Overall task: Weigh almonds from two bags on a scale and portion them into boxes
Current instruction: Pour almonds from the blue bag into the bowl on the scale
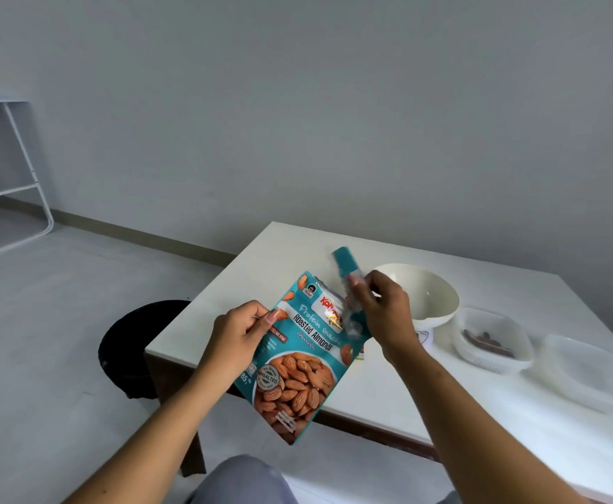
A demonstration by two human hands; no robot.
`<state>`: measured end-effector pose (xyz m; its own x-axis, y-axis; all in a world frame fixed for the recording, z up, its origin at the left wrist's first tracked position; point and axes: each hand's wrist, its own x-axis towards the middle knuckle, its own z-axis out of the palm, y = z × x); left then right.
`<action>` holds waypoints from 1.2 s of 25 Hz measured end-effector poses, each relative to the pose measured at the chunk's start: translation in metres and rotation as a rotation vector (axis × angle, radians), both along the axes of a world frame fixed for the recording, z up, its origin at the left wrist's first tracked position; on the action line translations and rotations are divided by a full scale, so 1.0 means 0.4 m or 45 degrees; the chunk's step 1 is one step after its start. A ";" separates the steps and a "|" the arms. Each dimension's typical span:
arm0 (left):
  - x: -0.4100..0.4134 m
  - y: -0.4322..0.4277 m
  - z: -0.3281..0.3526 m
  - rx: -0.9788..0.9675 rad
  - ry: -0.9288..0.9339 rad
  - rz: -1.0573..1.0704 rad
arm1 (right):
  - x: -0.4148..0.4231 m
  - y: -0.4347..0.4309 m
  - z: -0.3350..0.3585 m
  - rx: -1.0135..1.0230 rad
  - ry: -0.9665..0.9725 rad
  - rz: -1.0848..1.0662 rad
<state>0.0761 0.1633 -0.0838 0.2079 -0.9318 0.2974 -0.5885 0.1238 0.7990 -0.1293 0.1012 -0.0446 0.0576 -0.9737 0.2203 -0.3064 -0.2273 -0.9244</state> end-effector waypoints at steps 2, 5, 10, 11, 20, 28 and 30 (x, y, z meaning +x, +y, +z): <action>-0.012 0.004 -0.010 0.012 -0.023 0.003 | -0.008 0.008 0.001 0.009 -0.085 -0.089; -0.011 -0.002 -0.015 0.054 0.136 -0.008 | -0.039 0.016 0.006 0.112 -0.049 0.105; -0.076 0.018 0.011 0.136 0.108 -0.065 | -0.069 0.038 -0.002 0.052 -0.217 0.110; -0.109 0.028 0.015 0.232 0.044 -0.124 | -0.068 0.040 -0.006 -0.002 -0.251 0.055; -0.231 -0.036 0.026 0.514 -0.010 -0.149 | -0.120 0.032 -0.025 -0.213 -0.490 -0.115; -0.223 -0.289 0.164 0.533 -0.673 -0.195 | -0.244 -0.024 -0.087 -0.282 -0.153 -0.229; -0.241 -0.348 0.195 0.563 -0.898 -0.224 | -0.253 -0.034 -0.121 -0.305 0.011 -0.306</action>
